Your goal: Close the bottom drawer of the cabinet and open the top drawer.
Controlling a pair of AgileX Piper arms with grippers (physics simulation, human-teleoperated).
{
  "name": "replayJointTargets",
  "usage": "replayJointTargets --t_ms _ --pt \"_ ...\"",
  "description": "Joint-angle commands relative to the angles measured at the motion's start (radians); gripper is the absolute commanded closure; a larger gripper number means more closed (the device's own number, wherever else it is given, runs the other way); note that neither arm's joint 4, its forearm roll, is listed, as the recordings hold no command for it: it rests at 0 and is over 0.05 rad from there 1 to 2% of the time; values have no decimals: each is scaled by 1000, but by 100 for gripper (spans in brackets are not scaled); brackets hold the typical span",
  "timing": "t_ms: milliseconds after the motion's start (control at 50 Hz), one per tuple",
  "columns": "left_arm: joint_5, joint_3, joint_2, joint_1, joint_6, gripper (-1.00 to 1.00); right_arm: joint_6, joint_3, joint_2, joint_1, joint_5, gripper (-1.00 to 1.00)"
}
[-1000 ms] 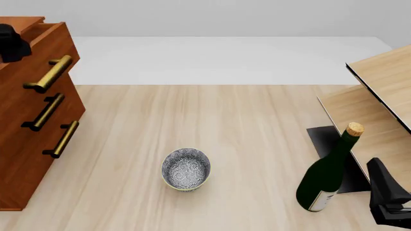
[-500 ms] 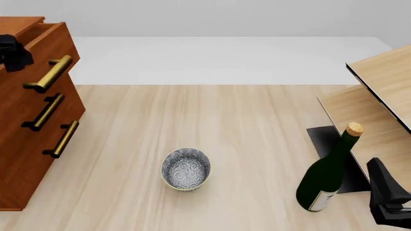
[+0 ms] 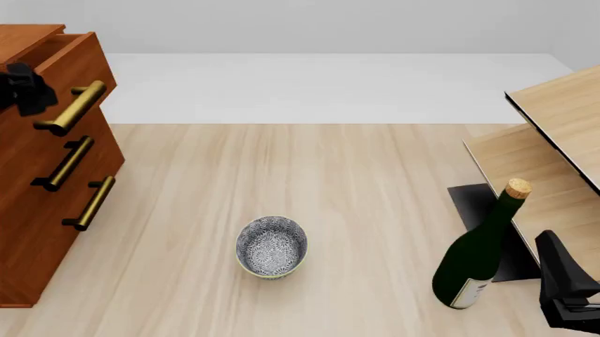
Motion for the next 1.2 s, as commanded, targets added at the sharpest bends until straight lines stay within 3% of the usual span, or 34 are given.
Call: replayJointTargets --t_ms 20,500,1200 --pt "-13 25 4 -19 -19 -100 0 0 0 0 0 -100" --pt "-12 33 9 -86 -57 -100 1 -1 0 1 1 -100" --pt "-51 93 12 -251 -115 -100 1 -1 0 0 0 -100"
